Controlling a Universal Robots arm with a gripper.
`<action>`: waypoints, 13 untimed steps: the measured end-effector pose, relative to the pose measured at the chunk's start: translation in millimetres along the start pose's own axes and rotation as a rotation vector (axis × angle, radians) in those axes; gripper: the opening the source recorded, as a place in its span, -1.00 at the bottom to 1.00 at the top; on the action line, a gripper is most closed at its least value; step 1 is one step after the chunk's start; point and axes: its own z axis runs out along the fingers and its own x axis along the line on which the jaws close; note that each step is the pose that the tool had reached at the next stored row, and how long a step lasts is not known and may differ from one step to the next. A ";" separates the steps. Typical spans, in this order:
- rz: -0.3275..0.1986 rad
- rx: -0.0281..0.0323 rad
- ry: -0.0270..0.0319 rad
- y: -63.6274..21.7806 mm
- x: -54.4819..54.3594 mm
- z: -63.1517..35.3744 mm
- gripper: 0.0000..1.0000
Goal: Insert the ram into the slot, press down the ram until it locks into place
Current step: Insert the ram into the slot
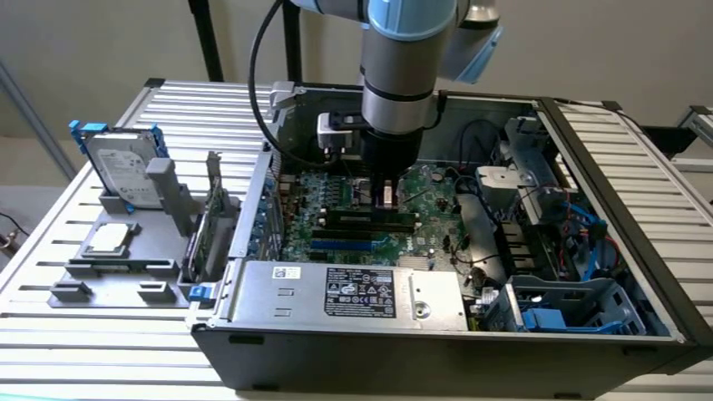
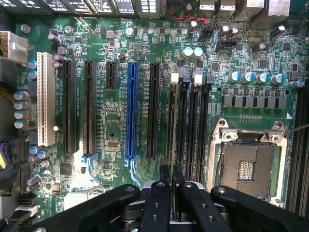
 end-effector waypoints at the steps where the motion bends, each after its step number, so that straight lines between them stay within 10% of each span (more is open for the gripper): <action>1: 0.000 0.0000 0.0001 0.0 -0.1 0.2 -0.73; 13: 0.000 0.0004 0.0000 0.1 -1.5 2.7 -0.73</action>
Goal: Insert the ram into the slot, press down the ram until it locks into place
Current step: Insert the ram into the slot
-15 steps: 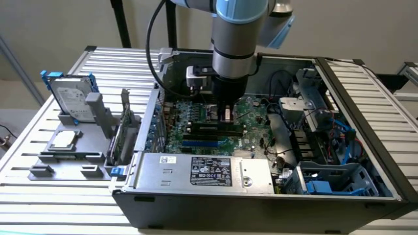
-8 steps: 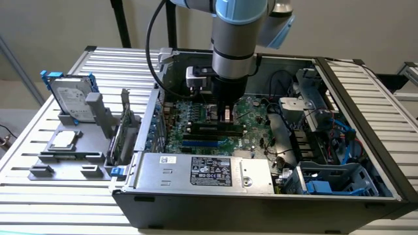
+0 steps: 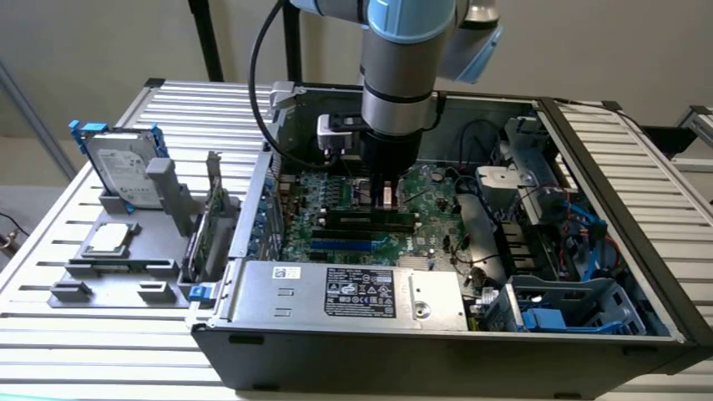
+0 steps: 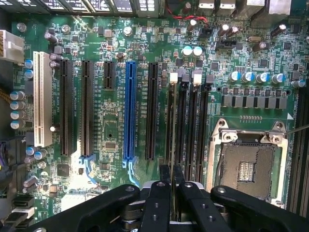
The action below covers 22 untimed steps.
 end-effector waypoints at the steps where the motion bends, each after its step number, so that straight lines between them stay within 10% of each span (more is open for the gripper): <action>1: 0.000 -0.0001 0.0002 0.0 -0.3 0.1 -0.73; 12: 0.000 -0.0003 0.0021 0.0 -0.6 -1.4 -0.57; 22: 0.000 -0.0196 0.0021 0.0 -0.5 -22.2 -0.74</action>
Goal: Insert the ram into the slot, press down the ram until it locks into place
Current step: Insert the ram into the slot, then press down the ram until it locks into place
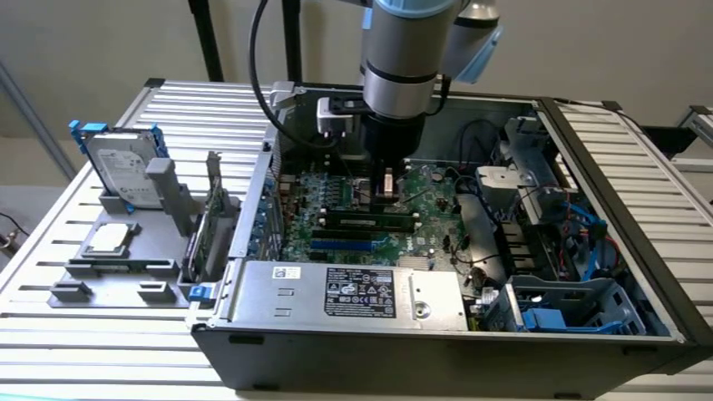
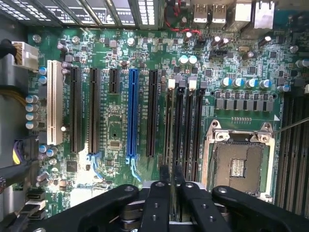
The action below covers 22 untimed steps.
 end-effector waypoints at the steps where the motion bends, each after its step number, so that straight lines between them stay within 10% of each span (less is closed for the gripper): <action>1: 0.000 -0.0016 -0.0004 0.0 0.0 0.0 -0.80; 22: 0.000 -0.0024 0.0000 -0.5 -1.6 6.7 -0.80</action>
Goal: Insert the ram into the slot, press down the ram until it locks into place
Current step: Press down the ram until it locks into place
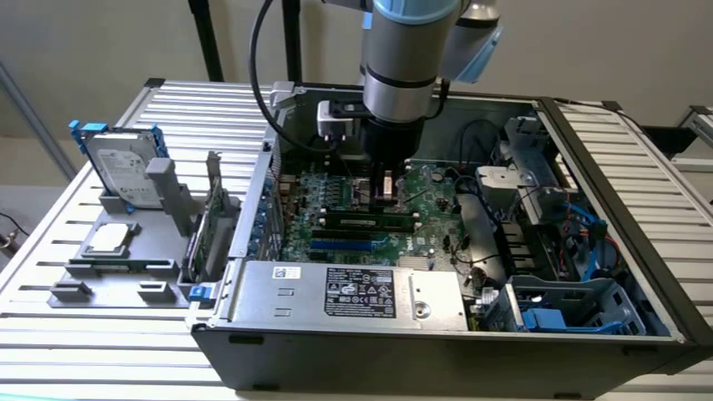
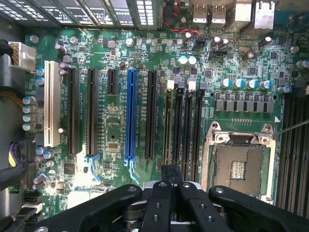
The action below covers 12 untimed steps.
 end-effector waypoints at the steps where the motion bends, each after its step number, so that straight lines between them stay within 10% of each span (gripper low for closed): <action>1: 0.000 0.0001 -0.0002 0.0 -0.2 0.4 -0.80; 12: 0.000 0.0000 -0.0001 -0.1 -0.8 5.5 -0.80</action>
